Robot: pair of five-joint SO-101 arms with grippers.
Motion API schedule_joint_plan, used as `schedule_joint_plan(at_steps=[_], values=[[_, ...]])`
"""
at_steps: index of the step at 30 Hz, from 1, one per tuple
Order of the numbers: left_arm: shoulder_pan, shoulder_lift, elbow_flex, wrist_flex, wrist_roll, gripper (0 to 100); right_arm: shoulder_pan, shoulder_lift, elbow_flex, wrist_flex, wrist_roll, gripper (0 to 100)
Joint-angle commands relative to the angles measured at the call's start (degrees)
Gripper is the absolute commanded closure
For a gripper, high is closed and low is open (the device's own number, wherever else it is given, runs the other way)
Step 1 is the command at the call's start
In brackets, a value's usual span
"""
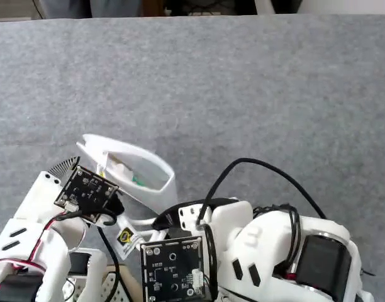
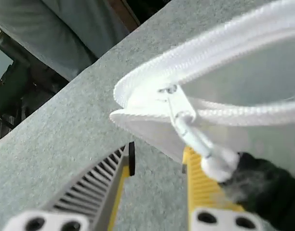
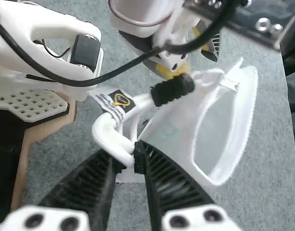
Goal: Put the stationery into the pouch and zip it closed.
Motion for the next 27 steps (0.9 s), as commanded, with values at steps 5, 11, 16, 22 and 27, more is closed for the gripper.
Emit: schedule_joint_plan(at_steps=[5, 11, 16, 22, 27], values=[[-0.92, 0.00, -1.89, -8.26, 7.47, 81, 19.34, 0.22, -6.20, -7.03, 0.44, 98.6], [-4.44, 0.00, 1.98, -14.95, 15.74, 81, 31.74, 0.31, -13.05, -16.18, 1.67, 98.6], [-5.32, 0.00, 5.23, -16.88, 19.34, 81, 32.18, 0.40, -18.33, -21.01, 7.30, 98.6], [-5.32, 0.00, 4.79, -16.97, 19.78, 81, 32.18, 0.40, -20.88, -25.23, 7.38, 98.6], [-5.32, 0.00, 2.24, -16.97, 19.78, 81, 36.40, 0.40, -21.05, -30.68, 7.38, 98.6]])
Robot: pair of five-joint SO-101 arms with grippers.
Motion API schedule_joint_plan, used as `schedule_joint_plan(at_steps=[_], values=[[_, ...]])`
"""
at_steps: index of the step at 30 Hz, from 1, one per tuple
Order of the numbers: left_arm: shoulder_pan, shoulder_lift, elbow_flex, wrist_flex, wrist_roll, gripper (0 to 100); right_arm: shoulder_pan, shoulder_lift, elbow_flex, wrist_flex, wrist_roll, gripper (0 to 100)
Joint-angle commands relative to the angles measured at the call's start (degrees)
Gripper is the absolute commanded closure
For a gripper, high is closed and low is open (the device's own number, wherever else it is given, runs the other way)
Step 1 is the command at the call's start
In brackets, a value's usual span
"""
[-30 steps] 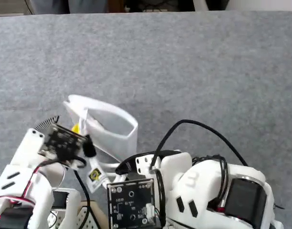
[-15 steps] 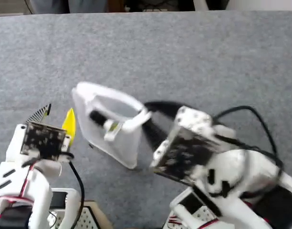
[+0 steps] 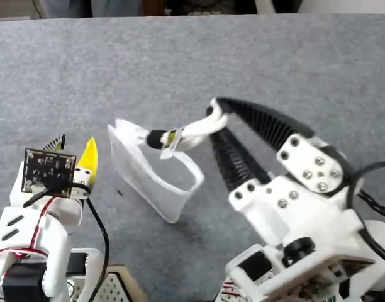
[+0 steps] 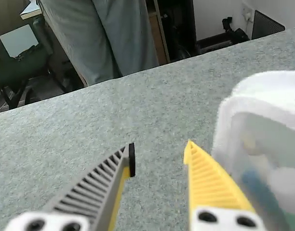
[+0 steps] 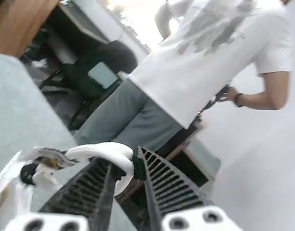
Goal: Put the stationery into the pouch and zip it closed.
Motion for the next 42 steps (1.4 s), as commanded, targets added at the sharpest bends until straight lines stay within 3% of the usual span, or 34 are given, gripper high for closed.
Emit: schedule_joint_plan(at_steps=[1, 10, 16, 30, 32, 42], values=[[-0.48, 0.00, -3.65, -1.58, 0.70, 81, 3.87, 0.84, -1.54, -4.57, 0.44, 98.6], [-0.48, 0.00, -5.67, -1.58, 0.70, 80, 13.71, 4.79, -6.55, -5.54, -0.26, 98.6], [-0.40, 0.00, -5.32, -1.58, 0.70, 80, 21.63, 9.63, -15.25, -5.71, -6.33, 98.6], [-0.04, 0.00, -5.67, -1.58, 0.70, 80, 22.33, 24.40, -29.05, -8.70, -7.12, 98.6], [-0.04, 0.00, -5.67, -1.58, 0.70, 80, 21.27, 25.71, -29.14, -7.12, -6.95, 98.6], [-0.22, 0.00, -5.41, -1.49, 0.70, 80, 1.14, 27.03, -29.05, 9.85, -6.68, 98.6]])
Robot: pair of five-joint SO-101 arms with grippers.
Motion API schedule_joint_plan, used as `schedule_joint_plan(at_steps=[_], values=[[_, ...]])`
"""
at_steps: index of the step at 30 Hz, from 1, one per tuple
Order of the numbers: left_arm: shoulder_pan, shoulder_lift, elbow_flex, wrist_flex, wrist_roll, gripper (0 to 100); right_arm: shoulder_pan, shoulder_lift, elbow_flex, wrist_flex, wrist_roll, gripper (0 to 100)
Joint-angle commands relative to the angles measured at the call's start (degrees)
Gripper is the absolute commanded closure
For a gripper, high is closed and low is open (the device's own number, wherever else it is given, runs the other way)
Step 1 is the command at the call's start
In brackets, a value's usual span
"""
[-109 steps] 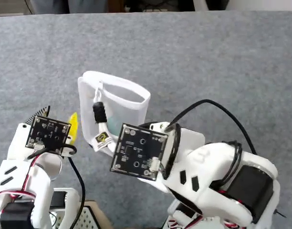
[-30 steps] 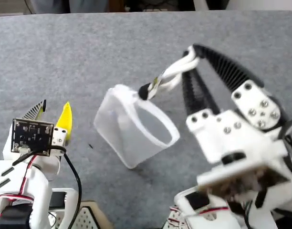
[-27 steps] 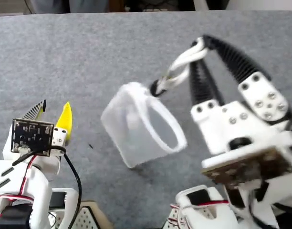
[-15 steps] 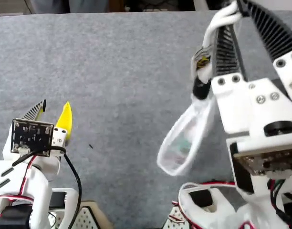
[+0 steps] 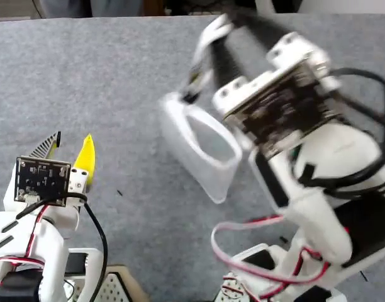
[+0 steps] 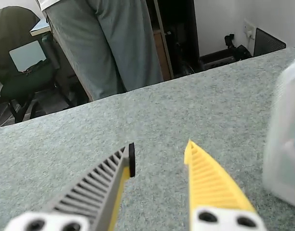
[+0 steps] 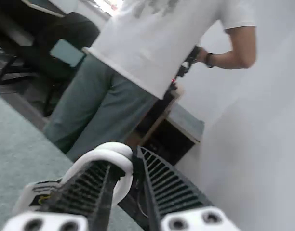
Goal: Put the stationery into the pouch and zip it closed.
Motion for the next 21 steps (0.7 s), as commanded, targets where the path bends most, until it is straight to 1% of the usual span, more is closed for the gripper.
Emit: schedule_joint_plan(at_steps=[1, 3, 6, 9, 11, 16, 21], values=[[-0.22, 0.00, -1.98, -1.49, 0.70, 80, -7.03, 0.04, -2.15, 6.77, -0.18, 98.6], [-0.31, 0.00, -1.89, -1.49, 0.70, 80, -9.23, -0.04, -2.42, 10.64, -0.18, 98.6], [-0.31, 0.00, -1.80, -1.23, 0.44, 80, -10.64, -0.40, -2.59, 13.89, -0.18, 98.6], [-0.31, 0.00, -1.89, -0.62, 0.35, 80, -10.55, -0.40, -2.59, 14.86, -0.18, 98.6], [-0.31, 0.00, -2.77, 1.32, -0.09, 80, -10.55, -0.40, -2.59, 14.86, -0.18, 98.6], [-0.40, 0.00, -5.49, 6.15, -7.03, 71, -10.55, -0.40, -2.59, 16.44, -0.18, 98.6], [-0.04, 0.00, -10.77, 14.07, -13.45, 71, -10.55, -0.40, -2.59, 17.93, -0.18, 98.6]])
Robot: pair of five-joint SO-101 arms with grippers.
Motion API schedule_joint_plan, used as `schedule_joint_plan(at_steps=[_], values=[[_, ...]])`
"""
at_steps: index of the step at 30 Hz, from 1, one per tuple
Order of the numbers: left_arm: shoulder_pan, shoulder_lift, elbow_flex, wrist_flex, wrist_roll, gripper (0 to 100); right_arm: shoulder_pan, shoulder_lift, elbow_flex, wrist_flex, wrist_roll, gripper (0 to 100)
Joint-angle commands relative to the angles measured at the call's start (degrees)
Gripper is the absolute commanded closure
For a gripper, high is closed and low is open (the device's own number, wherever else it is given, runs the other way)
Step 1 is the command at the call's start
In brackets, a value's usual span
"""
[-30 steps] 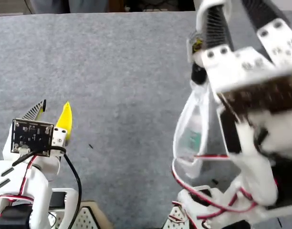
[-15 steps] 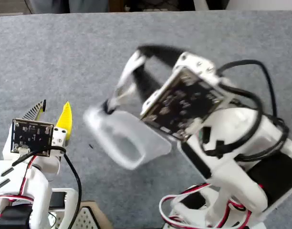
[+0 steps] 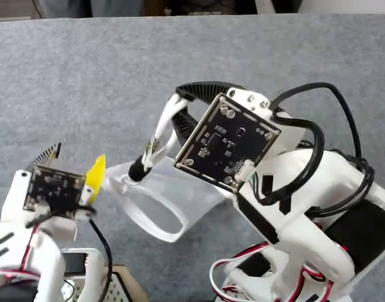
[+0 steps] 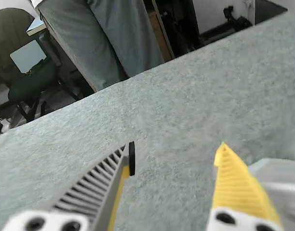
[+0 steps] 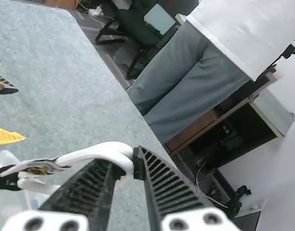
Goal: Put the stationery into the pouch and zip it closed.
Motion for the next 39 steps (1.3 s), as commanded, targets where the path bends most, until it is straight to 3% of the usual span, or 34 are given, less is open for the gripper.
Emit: schedule_joint_plan(at_steps=[1, 12, 17, 21, 26, 33, 39], values=[[-0.04, 0.00, -5.58, 4.66, -5.19, 71, -0.53, -0.31, -1.98, 0.53, -0.18, 98.6], [0.48, 0.00, -10.15, 16.09, -23.91, 71, -0.53, -0.31, -1.98, 1.41, -0.18, 98.6], [6.46, -3.96, -10.15, 22.33, -31.12, 71, -0.53, -0.22, -1.98, 2.64, -0.18, 98.6], [11.47, -10.99, -9.54, 22.24, -31.30, 71, -0.62, -0.22, -1.54, 2.64, -0.18, 98.6], [12.53, -14.51, -6.55, 21.89, -34.64, 71, -0.79, 0.13, -1.45, 3.16, -0.26, 98.6], [12.79, -16.62, 1.63, 10.37, -35.87, 71, -4.75, 0.13, -1.45, 3.87, -0.62, 98.6], [13.14, -16.62, 6.99, 8.70, -35.87, 71, -4.84, 0.13, -1.36, 3.96, -0.62, 98.6]])
